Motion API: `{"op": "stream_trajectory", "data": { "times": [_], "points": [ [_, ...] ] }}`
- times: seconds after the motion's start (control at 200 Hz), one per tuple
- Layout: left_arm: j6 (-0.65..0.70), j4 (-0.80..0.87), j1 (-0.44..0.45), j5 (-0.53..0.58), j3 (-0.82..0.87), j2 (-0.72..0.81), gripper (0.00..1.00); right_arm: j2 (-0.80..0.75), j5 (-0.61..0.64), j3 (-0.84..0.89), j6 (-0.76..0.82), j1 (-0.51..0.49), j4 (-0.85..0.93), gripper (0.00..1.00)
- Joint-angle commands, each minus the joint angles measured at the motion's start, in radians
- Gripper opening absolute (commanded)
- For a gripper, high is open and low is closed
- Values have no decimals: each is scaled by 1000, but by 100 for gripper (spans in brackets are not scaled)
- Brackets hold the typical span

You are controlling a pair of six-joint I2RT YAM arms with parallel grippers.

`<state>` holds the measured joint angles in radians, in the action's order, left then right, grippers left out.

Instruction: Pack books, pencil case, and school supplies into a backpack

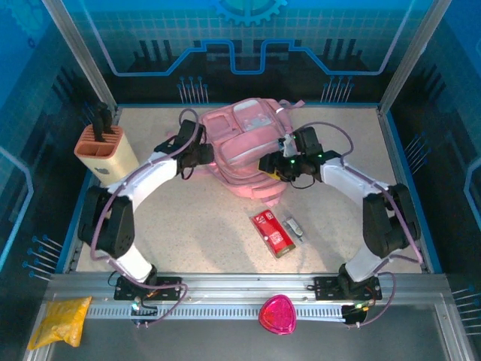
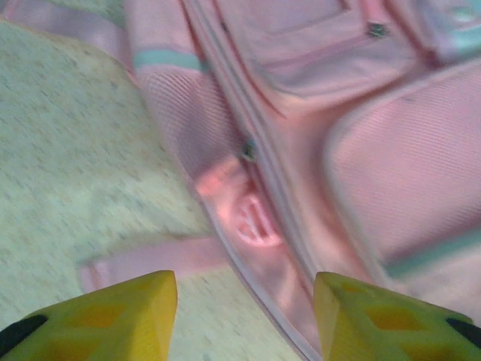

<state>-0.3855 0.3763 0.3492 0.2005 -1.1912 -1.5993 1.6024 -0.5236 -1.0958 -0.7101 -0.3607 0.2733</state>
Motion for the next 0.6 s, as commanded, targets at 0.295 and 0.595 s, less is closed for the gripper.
{"op": "stream_trajectory", "data": {
  "times": [0.295, 0.595],
  "points": [
    [-330, -58, 246, -156, 288, 217, 54, -157, 123, 210, 237, -165, 223, 46],
    [-431, -108, 296, -165, 414, 285, 54, -31, 184, 267, 248, -292, 84, 38]
  ]
}}
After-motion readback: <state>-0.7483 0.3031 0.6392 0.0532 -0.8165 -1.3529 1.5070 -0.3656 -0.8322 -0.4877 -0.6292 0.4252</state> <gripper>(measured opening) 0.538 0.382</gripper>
